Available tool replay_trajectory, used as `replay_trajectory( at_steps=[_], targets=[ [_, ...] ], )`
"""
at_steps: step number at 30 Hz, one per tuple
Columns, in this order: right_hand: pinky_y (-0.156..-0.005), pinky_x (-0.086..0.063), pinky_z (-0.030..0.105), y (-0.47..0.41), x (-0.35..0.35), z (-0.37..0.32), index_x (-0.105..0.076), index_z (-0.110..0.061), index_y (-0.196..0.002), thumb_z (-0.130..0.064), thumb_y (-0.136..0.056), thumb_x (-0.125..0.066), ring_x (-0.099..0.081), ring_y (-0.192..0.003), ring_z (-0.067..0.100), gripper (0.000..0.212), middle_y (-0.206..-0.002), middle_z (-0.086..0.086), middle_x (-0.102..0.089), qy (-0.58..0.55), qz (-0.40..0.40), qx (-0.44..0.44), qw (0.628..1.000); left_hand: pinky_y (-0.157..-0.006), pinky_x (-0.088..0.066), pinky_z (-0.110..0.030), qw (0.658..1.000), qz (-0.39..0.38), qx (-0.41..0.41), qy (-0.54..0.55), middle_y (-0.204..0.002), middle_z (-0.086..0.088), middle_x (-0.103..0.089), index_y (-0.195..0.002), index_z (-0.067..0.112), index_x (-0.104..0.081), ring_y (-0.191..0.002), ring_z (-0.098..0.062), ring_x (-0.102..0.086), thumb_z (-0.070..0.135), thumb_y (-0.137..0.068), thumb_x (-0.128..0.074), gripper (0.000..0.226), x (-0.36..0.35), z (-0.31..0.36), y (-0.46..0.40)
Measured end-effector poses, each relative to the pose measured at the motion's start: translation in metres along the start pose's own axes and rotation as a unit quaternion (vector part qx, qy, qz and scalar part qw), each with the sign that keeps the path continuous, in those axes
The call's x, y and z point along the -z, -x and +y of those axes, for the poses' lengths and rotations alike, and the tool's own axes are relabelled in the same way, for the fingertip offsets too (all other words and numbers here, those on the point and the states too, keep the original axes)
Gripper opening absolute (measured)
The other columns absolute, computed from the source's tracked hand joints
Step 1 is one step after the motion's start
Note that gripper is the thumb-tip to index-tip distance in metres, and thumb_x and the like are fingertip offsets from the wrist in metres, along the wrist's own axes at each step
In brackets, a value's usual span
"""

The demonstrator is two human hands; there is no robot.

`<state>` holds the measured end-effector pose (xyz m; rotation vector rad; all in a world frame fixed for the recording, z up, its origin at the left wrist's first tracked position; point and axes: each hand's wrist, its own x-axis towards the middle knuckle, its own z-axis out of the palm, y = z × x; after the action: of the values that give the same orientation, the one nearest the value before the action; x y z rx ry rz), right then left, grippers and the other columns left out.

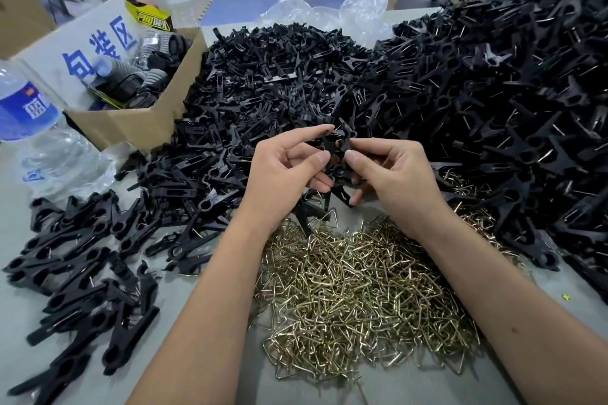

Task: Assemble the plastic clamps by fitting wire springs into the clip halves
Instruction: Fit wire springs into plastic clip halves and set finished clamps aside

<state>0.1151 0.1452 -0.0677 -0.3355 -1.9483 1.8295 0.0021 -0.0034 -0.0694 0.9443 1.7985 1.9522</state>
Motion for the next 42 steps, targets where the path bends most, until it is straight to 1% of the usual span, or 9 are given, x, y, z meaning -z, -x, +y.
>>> replay_trajectory(
  at_steps=[4, 13, 20, 23, 27, 31, 34, 38, 42],
  targets=[
    [-0.054, -0.06, 0.046, -0.001, 0.001, 0.001, -0.081, -0.04, -0.101, -0.019, -0.096, -0.074, -0.069, -0.05, 0.028, 0.023, -0.067, 0.005, -0.067, 0.017, -0.009, 0.007, 1.0, -0.058, -0.059, -0.025, 1.0, -0.002, 0.003, -0.005, -0.087, -0.016, -0.077, -0.128, 0.019, -0.071, -0.064, -0.023, -0.075, -0.003, -0.095, -0.068, 0.04, 0.0, -0.001, 0.0],
    [-0.051, -0.057, 0.028, -0.002, -0.001, 0.004, -0.082, -0.042, -0.098, -0.015, -0.096, -0.074, -0.066, -0.049, 0.025, 0.029, -0.064, 0.004, -0.063, -0.003, -0.017, 0.022, 1.0, -0.055, -0.056, -0.019, 1.0, -0.004, 0.017, -0.002, -0.079, -0.006, -0.077, -0.131, 0.012, -0.069, -0.06, -0.018, -0.073, -0.005, -0.094, -0.068, 0.04, 0.0, 0.001, 0.001],
    [-0.051, -0.055, 0.041, -0.003, 0.001, 0.003, -0.079, -0.016, -0.113, -0.011, -0.099, -0.069, -0.058, -0.047, 0.023, 0.018, -0.062, 0.004, -0.059, 0.022, -0.033, 0.019, 0.999, -0.05, -0.054, -0.018, 0.999, 0.0, 0.026, 0.04, -0.081, -0.008, -0.078, -0.122, 0.012, -0.073, -0.052, -0.014, -0.068, 0.001, -0.093, -0.07, 0.031, 0.001, 0.006, 0.001],
    [-0.044, -0.049, 0.032, -0.003, 0.003, -0.002, -0.079, -0.009, -0.114, -0.007, -0.099, -0.066, -0.051, -0.049, 0.024, 0.019, -0.071, 0.009, -0.058, 0.009, -0.061, 0.027, 0.998, -0.05, -0.053, -0.018, 0.996, -0.011, 0.036, 0.086, -0.086, -0.006, -0.077, -0.126, 0.015, -0.071, -0.052, -0.013, -0.066, 0.008, -0.088, -0.075, 0.039, 0.001, 0.008, 0.001],
    [-0.043, -0.04, 0.027, -0.005, 0.006, -0.003, -0.08, -0.009, -0.111, -0.007, -0.099, -0.067, -0.046, -0.052, 0.028, 0.018, -0.075, 0.013, -0.062, 0.009, -0.079, 0.036, 0.996, -0.055, -0.054, -0.018, 0.991, -0.059, 0.053, 0.11, -0.082, -0.001, -0.074, -0.134, 0.014, -0.068, -0.058, -0.013, -0.067, 0.008, -0.092, -0.073, 0.042, 0.008, 0.005, 0.0],
    [-0.043, -0.04, 0.026, -0.005, 0.006, 0.002, -0.082, -0.022, -0.109, -0.015, -0.096, -0.072, -0.047, -0.047, 0.023, 0.018, -0.068, 0.011, -0.068, 0.012, -0.068, 0.041, 0.997, -0.075, -0.046, -0.04, 0.994, -0.012, 0.068, 0.085, -0.093, -0.019, -0.076, -0.114, 0.014, -0.078, -0.069, -0.023, -0.069, 0.012, -0.086, -0.079, 0.028, 0.01, -0.001, -0.002],
    [-0.042, -0.038, 0.024, -0.004, 0.002, 0.006, -0.08, -0.021, -0.111, -0.014, -0.094, -0.072, -0.045, -0.048, 0.018, 0.02, -0.066, 0.002, -0.063, -0.019, -0.039, 0.038, 0.998, -0.076, -0.041, -0.038, 0.993, 0.006, 0.074, 0.087, -0.09, -0.02, -0.076, -0.103, 0.012, -0.08, -0.065, -0.019, -0.069, 0.011, -0.086, -0.078, 0.018, 0.009, -0.004, -0.002],
    [-0.041, -0.033, 0.025, -0.003, -0.001, 0.005, -0.082, -0.022, -0.105, -0.009, -0.094, -0.072, -0.042, -0.049, 0.016, 0.019, -0.063, 0.002, -0.058, -0.041, -0.028, 0.038, 0.998, -0.063, -0.058, -0.033, 0.996, 0.012, 0.061, 0.071, -0.09, -0.017, -0.078, -0.104, 0.01, -0.08, -0.069, -0.017, -0.071, 0.004, -0.09, -0.075, 0.016, 0.008, -0.003, -0.002],
    [-0.042, -0.029, 0.029, -0.002, -0.002, 0.004, -0.082, -0.02, -0.104, -0.005, -0.096, -0.07, -0.037, -0.051, 0.022, 0.021, -0.063, 0.007, -0.053, -0.05, -0.021, 0.026, 0.998, -0.065, -0.062, -0.029, 0.996, 0.022, 0.059, 0.07, -0.091, -0.016, -0.078, -0.106, 0.007, -0.078, -0.071, -0.018, -0.071, -0.001, -0.092, -0.073, 0.017, 0.006, -0.001, -0.002]
  ],
)
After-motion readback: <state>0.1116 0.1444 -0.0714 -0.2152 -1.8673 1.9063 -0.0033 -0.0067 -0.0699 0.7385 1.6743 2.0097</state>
